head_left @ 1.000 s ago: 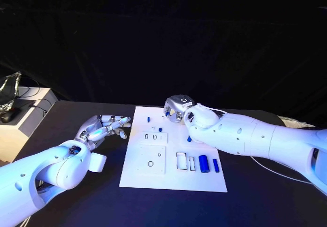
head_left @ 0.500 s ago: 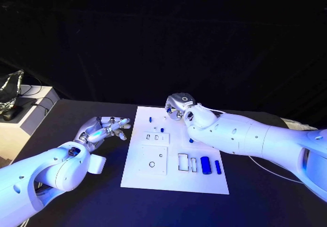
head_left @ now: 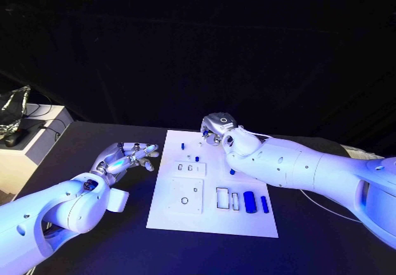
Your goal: Assemble the parts on the task board
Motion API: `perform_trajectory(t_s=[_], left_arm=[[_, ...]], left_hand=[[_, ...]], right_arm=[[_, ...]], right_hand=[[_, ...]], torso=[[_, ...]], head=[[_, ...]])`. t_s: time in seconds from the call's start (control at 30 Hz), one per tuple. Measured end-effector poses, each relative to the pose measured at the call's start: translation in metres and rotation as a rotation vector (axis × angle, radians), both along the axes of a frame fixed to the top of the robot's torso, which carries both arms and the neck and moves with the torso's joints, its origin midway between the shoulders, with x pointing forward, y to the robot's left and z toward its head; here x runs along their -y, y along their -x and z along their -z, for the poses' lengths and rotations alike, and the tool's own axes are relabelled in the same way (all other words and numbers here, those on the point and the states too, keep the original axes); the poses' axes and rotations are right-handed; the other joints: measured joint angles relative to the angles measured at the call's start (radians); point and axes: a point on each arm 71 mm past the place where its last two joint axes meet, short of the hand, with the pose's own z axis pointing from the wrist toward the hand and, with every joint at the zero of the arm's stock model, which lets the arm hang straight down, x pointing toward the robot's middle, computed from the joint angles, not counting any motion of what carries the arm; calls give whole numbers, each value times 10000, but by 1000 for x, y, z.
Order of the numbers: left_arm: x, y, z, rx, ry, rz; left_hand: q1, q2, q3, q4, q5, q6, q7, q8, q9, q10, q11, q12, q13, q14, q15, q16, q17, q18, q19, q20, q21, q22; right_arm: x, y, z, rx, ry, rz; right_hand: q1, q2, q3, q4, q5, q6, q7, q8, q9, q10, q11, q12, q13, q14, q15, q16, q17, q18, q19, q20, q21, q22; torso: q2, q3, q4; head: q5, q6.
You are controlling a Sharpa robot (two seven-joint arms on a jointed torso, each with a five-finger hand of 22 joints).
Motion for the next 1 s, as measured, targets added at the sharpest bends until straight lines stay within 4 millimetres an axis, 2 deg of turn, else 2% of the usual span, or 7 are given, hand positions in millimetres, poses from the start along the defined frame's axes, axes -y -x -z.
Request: perform_trajectory(t_s=[0.23,0.6,1.0], left_arm=[[2,1,-1,9,25,39],[2,1,-2,26,44,63],[1,1,-2,29,33,31]], left_hand=[[0,0,0,0,0,0,0,0,0,0,0,0,-1,0,0,0,0,0,0,0,0,0],[0,0,0,0,0,0,0,0,0,0,0,0,-1,0,0,0,1,1,0,0,0,0],[0,0,0,0,0,0,0,0,0,0,0,0,-1,0,0,66,-52,0,0,0,89,-85]], right_arm=[[0,-3,1,42,103,95],[-1,-4,3,27,157,114],[-1,-4,4,-44,191,87]], right_hand=[[0,0,-11,-10,4,0,0,0,-1,0,0,-14,0,0,0,0,11,13,-2,3,0,-1],[1,-1,-14,-10,4,0,0,0,-4,7,7,-25,0,0,0,0,10,22,-31,33,0,7],[1,-1,-16,-9,0,0,0,0,-5,9,9,1,0,0,0,0,18,8,-31,34,0,6]], torso=[[15,2,23],[65,-4,118],[93,-8,132]], head=[[-7,-13],[-22,-46],[-36,-62]])
